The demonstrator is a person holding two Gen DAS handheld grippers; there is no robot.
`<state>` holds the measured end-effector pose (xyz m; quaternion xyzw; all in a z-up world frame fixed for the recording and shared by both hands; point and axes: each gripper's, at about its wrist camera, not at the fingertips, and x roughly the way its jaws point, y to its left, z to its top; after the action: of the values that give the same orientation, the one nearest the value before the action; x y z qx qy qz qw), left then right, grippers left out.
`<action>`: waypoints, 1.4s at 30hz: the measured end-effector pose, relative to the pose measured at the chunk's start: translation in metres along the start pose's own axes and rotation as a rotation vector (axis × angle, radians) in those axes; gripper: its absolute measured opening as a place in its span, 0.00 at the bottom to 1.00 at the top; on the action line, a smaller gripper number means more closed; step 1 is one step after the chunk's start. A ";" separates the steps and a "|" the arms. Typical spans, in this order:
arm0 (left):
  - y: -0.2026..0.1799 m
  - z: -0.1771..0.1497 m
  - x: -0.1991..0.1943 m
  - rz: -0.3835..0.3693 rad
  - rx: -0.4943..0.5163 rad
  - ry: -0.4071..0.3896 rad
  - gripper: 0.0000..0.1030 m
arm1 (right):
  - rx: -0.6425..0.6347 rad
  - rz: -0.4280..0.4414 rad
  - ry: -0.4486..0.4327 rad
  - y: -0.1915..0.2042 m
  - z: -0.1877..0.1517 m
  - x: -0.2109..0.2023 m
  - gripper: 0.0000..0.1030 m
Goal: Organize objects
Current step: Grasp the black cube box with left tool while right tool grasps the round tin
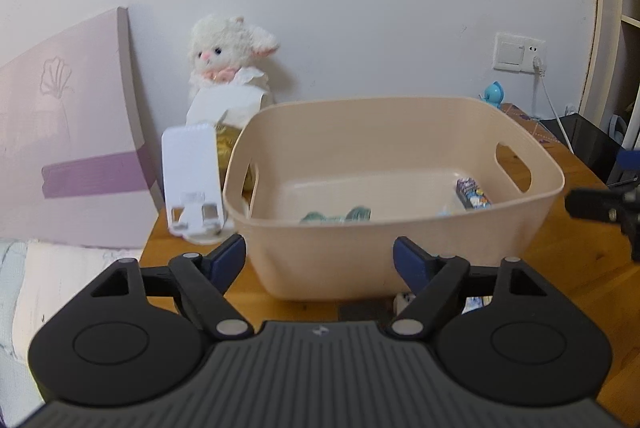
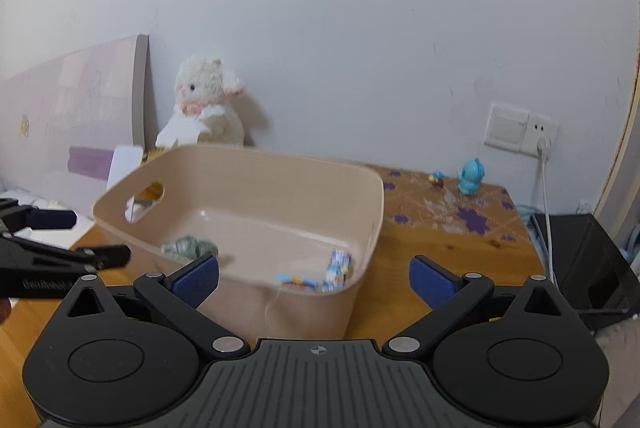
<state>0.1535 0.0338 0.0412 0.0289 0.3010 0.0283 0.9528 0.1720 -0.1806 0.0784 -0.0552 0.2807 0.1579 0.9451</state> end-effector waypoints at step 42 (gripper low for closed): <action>-0.001 -0.061 0.080 -0.013 -0.059 0.123 0.80 | 0.008 0.012 0.205 0.014 -0.094 0.094 1.00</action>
<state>0.1835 0.0406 -0.0547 -0.0030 0.3581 0.0327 0.9331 0.1939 -0.1603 -0.0521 -0.0657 0.3770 0.1557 0.9106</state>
